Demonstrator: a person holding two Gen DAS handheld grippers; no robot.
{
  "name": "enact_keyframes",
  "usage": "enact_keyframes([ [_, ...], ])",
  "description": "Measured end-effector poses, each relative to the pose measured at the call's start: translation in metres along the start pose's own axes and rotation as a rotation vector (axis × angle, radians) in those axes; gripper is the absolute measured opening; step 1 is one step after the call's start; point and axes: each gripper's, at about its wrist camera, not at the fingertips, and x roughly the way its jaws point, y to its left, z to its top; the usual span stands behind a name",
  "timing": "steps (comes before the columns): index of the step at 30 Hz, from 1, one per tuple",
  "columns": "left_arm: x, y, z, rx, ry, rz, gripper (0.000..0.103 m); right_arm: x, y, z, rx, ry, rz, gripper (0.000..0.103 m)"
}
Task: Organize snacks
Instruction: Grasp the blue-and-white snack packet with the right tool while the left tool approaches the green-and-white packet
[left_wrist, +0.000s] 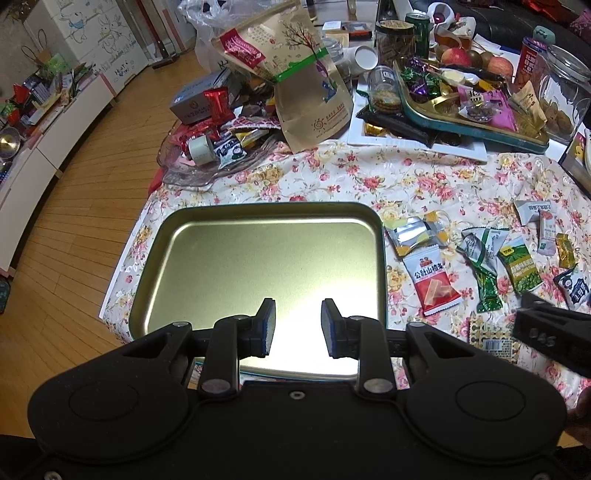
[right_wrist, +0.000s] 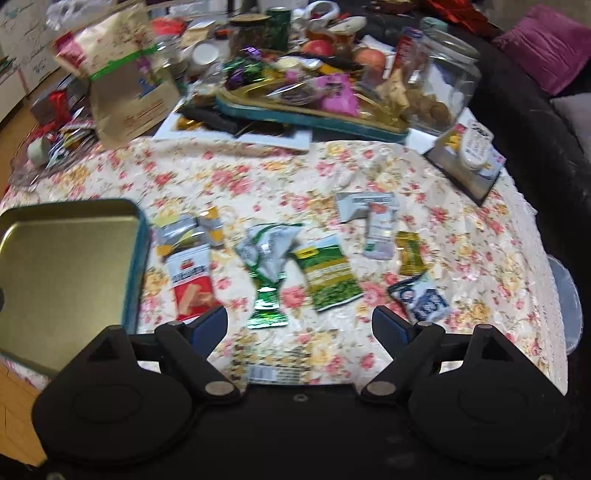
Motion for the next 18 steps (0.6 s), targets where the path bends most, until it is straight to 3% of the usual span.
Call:
enact_keyframes([
  [4,-0.006,-0.008,0.002,-0.009,-0.029,0.003,0.038,-0.003,-0.033,-0.001,0.109,-0.044,-0.091,0.089],
  [10,-0.019,-0.026,0.004,-0.006,-0.101,0.009,0.038,0.002,-0.075,-0.003,0.250,-0.033,-0.125,0.088],
  [18,-0.040,-0.045,0.004,-0.010,-0.214,0.010,0.038,-0.008,-0.091,0.004,0.186,-0.160,-0.295,0.088],
])
